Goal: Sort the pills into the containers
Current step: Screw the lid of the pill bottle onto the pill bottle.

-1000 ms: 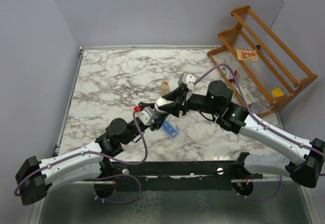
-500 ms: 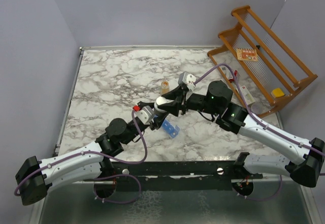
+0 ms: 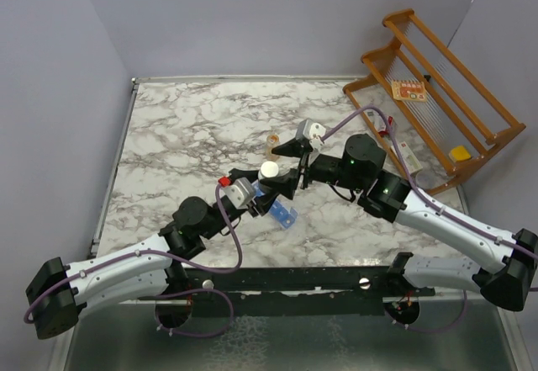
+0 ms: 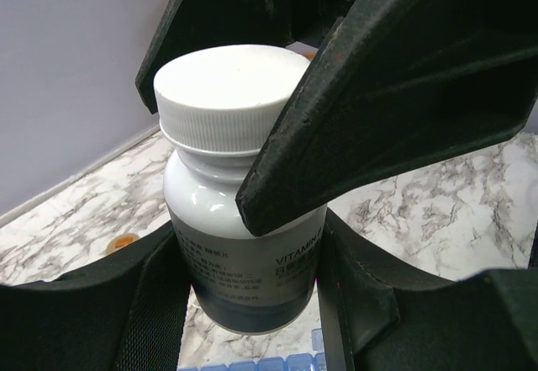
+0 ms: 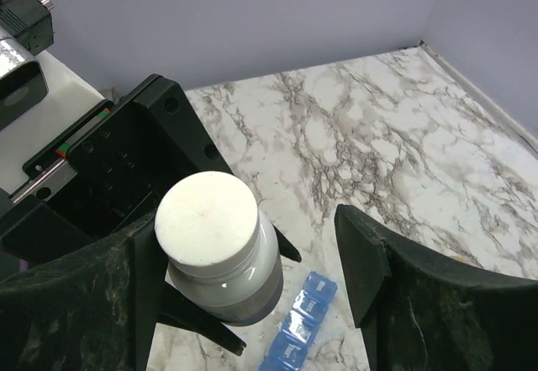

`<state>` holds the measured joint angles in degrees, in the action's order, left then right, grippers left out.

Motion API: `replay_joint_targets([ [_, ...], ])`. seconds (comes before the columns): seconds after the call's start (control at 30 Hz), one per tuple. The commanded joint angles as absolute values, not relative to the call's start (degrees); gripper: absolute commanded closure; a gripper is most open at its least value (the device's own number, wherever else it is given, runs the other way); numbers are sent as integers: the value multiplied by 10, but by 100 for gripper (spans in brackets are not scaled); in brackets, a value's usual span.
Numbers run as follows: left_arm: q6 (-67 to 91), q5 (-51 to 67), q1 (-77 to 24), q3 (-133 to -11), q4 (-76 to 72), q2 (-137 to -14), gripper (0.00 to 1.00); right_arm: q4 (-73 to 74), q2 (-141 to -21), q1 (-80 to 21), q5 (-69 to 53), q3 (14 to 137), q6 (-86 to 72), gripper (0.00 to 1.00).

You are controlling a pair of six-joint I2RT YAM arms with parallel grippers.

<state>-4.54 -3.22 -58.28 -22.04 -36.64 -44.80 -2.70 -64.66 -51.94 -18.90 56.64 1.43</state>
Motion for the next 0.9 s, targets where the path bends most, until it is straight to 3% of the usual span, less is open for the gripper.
replay_joint_targets([
  [0.0,-39,12,-593,-241,-458,-437,100,13,-646,-511,-158,551,38,19],
  [0.37,-41,11,-593,-249,-452,-448,100,39,-603,-511,-224,555,43,13],
  [0.87,-38,11,-593,-245,-450,-461,100,42,-593,-511,-248,562,42,12],
])
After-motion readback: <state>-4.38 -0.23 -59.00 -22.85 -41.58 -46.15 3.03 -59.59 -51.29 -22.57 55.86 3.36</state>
